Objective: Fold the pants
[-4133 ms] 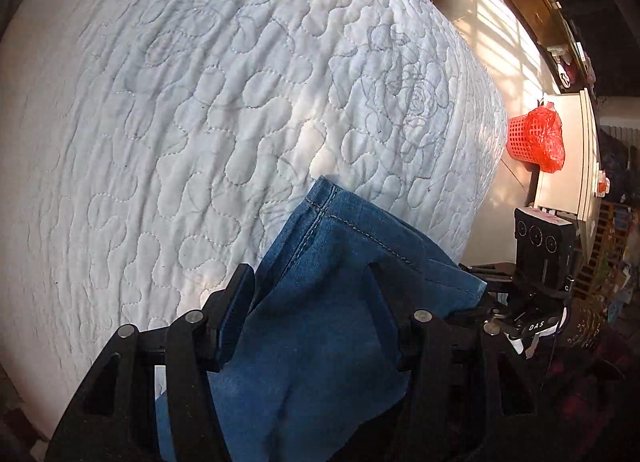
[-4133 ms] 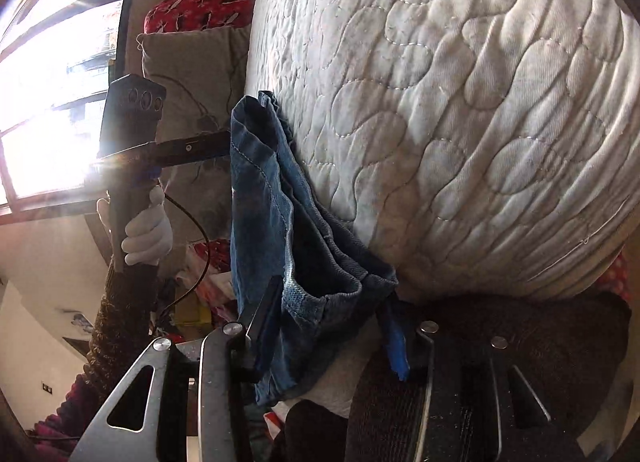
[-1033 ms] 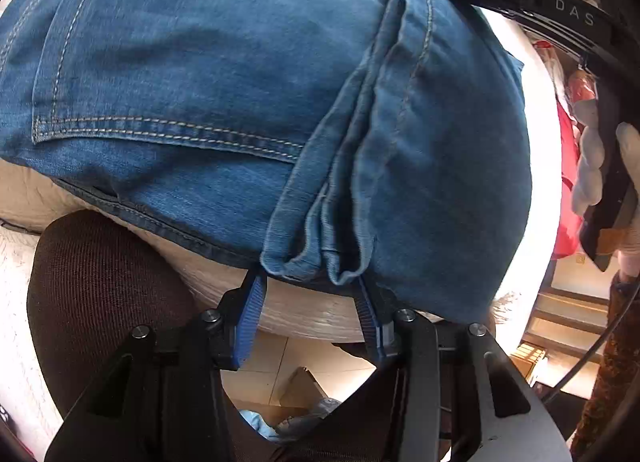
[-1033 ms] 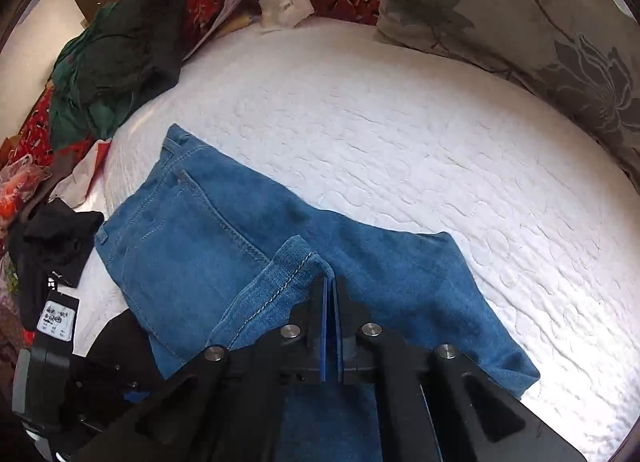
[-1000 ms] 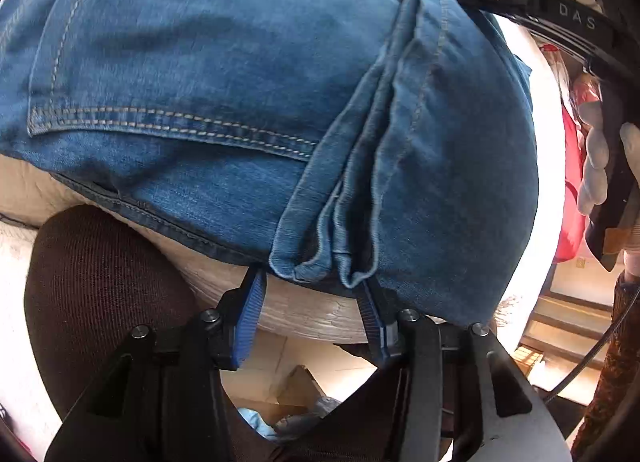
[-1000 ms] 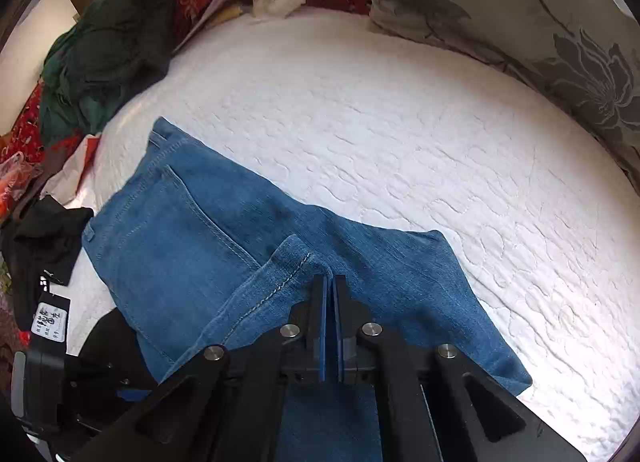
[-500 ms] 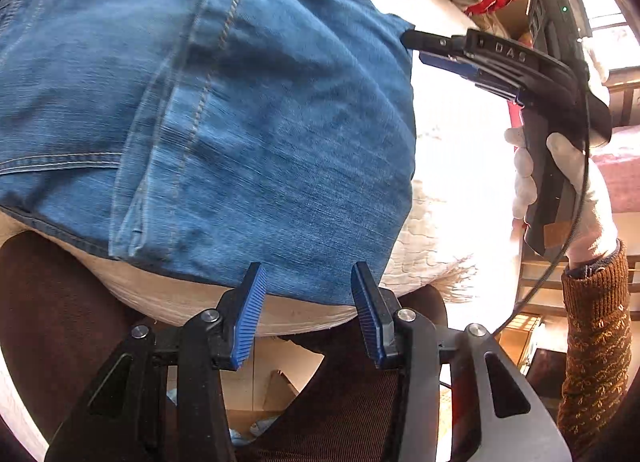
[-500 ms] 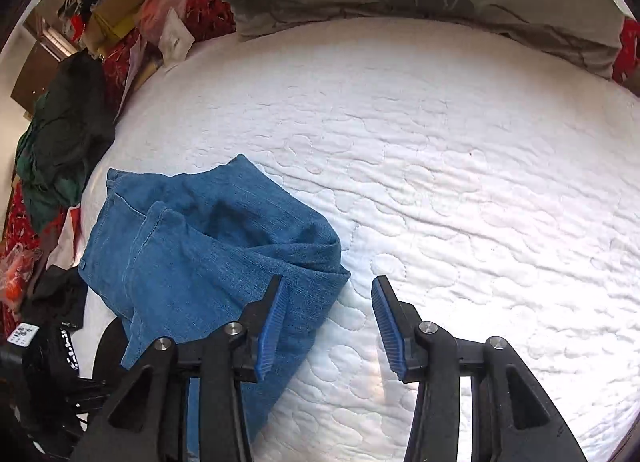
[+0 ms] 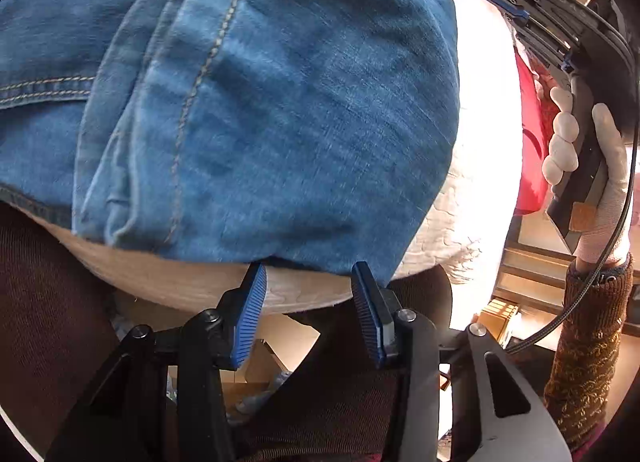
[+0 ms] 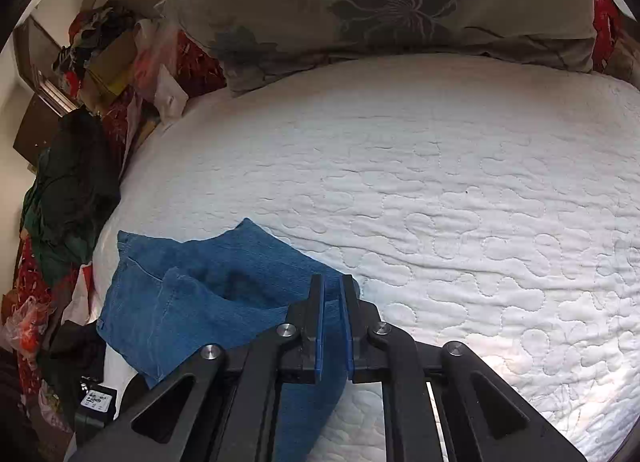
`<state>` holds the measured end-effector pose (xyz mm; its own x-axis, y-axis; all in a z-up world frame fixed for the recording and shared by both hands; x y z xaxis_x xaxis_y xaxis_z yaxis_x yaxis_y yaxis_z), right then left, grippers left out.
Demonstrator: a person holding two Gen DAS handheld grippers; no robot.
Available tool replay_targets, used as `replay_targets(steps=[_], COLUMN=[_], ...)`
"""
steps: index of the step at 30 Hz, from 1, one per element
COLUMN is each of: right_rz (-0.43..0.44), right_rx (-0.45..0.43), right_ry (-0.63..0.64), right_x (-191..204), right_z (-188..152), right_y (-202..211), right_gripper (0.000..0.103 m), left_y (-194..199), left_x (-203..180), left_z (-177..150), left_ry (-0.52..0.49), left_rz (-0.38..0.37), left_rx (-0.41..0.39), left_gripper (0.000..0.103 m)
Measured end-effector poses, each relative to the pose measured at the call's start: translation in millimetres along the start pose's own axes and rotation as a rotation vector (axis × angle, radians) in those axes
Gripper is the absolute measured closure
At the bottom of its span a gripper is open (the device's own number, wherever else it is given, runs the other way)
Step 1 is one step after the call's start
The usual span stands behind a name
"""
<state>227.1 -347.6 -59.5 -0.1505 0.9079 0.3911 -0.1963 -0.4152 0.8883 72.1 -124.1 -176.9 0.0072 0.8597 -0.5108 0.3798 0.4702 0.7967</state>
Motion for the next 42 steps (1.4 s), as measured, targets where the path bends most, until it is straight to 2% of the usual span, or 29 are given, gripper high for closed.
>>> replay_targets(steps=[3, 6, 7, 8, 10, 11, 14, 16, 18, 21, 22, 24, 27, 32, 36, 40, 42], right_rz=[0.080, 0.125, 0.105, 0.063, -0.036, -0.056, -0.075, -0.064, -0.038, 0.009, 0.019, 0.024, 0.025, 0.025, -0.008, -0.027, -0.038], right_rx=[0.030, 0.107, 0.135, 0.172, 0.224, 0.197, 0.203, 0.167, 0.139, 0.122, 0.127, 0.144, 0.176, 0.236, 0.255, 0.271, 0.292], right_ry=[0.094, 0.157, 0.156, 0.155, 0.153, 0.152, 0.132, 0.157, 0.177, 0.206, 0.214, 0.227, 0.235, 0.275, 0.331, 0.387, 0.421], right_x=[30.6, 58.7, 62.8, 65.2, 66.4, 68.9, 79.7, 93.1, 109.0, 140.1, 151.1, 173.3, 202.6, 242.3, 263.1, 281.3, 294.0], right_z=[-11.7, -27.5, -32.1, -37.5, -45.8, -47.1, -44.5, -40.1, -32.7, -16.0, -9.9, 3.2, 17.5, 24.0, 27.1, 43.9, 54.0], right_y=[3.9, -19.5, -31.8, -47.4, -73.9, -73.9, -63.1, -46.3, -30.9, -22.6, -24.6, -34.8, -55.2, -81.8, -92.4, -108.0, -122.8], right_gripper=[0.086, 0.084, 0.084, 0.084, 0.083, 0.083, 0.079, 0.078, 0.070, 0.057, 0.057, 0.057, 0.057, 0.057, 0.057, 0.057, 0.057], left_y=[20.1, 35.8, 42.5, 49.1, 63.8, 67.6, 84.5, 90.6, 108.4, 125.7, 131.2, 134.5, 130.6, 114.1, 111.0, 111.1, 108.6], left_x=[18.2, 39.5, 46.1, 51.8, 65.3, 67.7, 89.0, 97.8, 127.8, 181.4, 198.3, 223.9, 251.6, 282.1, 281.7, 268.9, 271.5], left_z=[-12.0, -21.0, -22.9, -36.8, -42.2, -43.6, -56.0, -45.2, -48.8, -57.7, -59.4, -58.5, -55.5, -46.5, -41.7, -39.7, -39.4], left_ry=[0.012, 0.044, 0.051, 0.058, 0.070, 0.075, 0.099, 0.139, 0.201, 0.321, 0.363, 0.432, 0.481, 0.515, 0.490, 0.466, 0.469], left_rz=[-0.038, -0.087, -0.095, -0.101, -0.119, -0.128, -0.162, -0.203, -0.249, -0.362, -0.407, -0.487, -0.601, -0.709, -0.742, -0.732, -0.759], left_rx=[-0.046, -0.094, -0.109, -0.125, -0.154, -0.169, -0.224, -0.274, -0.339, -0.424, -0.450, -0.489, -0.517, -0.513, -0.531, -0.535, -0.533], left_gripper=[0.061, 0.061, 0.061, 0.061, 0.061, 0.061, 0.061, 0.061, 0.061, 0.060, 0.059, 0.050, 0.050, 0.050, 0.050, 0.050, 0.050])
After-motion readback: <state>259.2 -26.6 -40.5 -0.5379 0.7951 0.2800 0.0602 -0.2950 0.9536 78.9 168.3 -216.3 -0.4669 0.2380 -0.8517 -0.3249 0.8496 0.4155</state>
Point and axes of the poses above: each gripper's, at about its wrist camera, not at the fingertips, and y roughly against the way its jaws point, x to its left, z to its top, the point moved 3 cm from there along -y, roughly the way its jaws point, and after that the axes turned 14 degrees about x, right-handed, at the moved point
